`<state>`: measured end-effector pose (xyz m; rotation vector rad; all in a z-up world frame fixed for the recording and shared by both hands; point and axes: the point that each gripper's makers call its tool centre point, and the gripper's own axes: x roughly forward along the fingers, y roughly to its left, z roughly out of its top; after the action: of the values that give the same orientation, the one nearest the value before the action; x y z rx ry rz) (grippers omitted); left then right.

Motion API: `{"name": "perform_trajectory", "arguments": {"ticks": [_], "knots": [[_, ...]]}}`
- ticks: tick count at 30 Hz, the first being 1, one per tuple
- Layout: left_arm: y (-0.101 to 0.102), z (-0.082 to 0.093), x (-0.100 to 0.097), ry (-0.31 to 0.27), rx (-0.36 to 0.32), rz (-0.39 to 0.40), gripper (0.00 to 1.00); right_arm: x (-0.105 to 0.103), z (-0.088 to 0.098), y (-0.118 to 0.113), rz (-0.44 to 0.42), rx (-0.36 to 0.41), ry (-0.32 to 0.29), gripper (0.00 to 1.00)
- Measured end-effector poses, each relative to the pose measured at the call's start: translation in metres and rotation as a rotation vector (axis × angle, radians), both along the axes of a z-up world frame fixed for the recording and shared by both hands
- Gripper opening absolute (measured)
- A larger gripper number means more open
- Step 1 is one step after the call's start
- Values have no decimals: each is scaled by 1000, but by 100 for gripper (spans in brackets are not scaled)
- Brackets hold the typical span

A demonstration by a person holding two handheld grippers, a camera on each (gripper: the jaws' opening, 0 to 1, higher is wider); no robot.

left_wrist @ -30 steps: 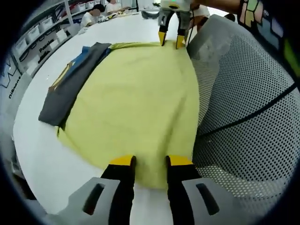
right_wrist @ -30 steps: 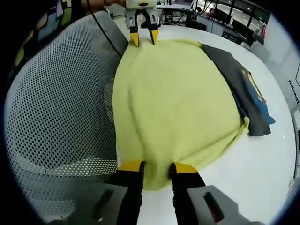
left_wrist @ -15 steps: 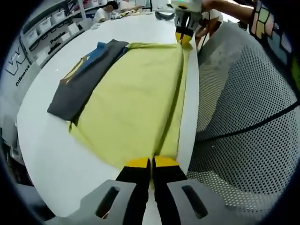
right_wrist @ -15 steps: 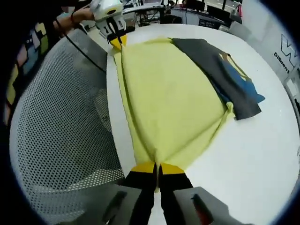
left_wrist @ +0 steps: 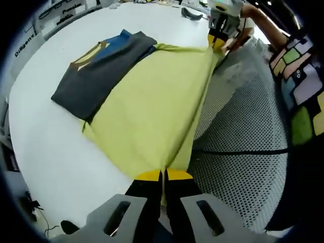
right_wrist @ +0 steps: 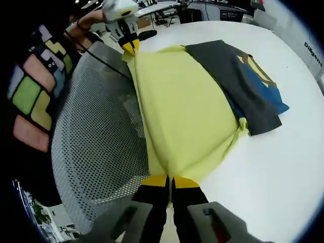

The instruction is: Fold the garment on the visible template until the final outline fits inside the template.

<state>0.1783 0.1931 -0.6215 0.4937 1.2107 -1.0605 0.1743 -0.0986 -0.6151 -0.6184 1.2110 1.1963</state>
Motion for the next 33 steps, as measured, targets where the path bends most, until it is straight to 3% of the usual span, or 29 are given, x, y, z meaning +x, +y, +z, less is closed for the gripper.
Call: {"name": "perform_trajectory", "arguments": {"ticks": [2, 7, 16, 18, 21, 27, 30, 33], "knots": [[0, 10, -5, 34, -6, 24, 0, -4, 9, -1, -15, -3, 28, 0], [3, 22, -8, 52, 14, 56, 0, -7, 27, 3, -34, 24, 47, 0], [5, 39, 19, -38, -12, 125, 0, 31, 45, 5, -147, 74, -73, 0], [6, 41, 30, -75, -19, 148, 0, 38, 46, 4, -160, 87, -92, 0], [5, 48, 55, -174, -39, 174, 0, 64, 50, 4, -241, 106, -168, 0], [6, 56, 94, -287, -59, 257, 0, 103, 55, 4, -353, 134, -266, 0], [8, 60, 122, -385, -55, 283, 0, 119, 57, 4, -383, 137, -300, 0], [7, 64, 144, -455, -68, 317, 0, 146, 60, 4, -502, 163, -360, 0]]}}
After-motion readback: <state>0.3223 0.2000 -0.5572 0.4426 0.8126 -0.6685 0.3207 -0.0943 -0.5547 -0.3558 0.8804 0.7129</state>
